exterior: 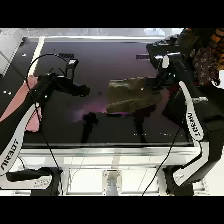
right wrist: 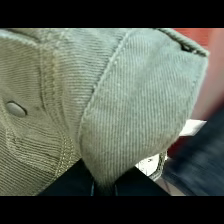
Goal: Fold the clothes and pants, and hang the long-sleeved shirts on hangers.
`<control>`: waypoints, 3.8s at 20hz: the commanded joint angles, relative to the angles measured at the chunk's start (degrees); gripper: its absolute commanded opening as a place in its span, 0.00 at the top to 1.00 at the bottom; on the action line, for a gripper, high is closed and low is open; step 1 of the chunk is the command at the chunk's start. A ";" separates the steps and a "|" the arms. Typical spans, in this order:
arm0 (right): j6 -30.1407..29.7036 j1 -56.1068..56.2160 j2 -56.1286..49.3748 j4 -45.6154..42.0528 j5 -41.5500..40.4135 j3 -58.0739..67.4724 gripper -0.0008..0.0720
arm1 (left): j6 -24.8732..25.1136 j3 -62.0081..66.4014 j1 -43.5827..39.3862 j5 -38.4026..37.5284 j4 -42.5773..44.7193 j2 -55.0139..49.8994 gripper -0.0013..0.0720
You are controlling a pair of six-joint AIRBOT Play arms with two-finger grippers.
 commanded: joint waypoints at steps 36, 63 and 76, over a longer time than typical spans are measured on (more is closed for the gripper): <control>-6.86 -27.96 16.41 20.39 -5.27 -18.62 0.96 | 3.63 -0.02 0.13 -2.62 2.01 -0.17 0.61; -1.16 14.29 2.49 20.35 -12.07 -18.25 0.97 | 3.43 -0.11 -0.35 1.90 1.97 -10.71 0.61; -1.20 14.29 2.54 20.28 -10.05 -18.12 0.97 | 0.44 0.11 -0.28 -0.94 0.24 -8.52 0.61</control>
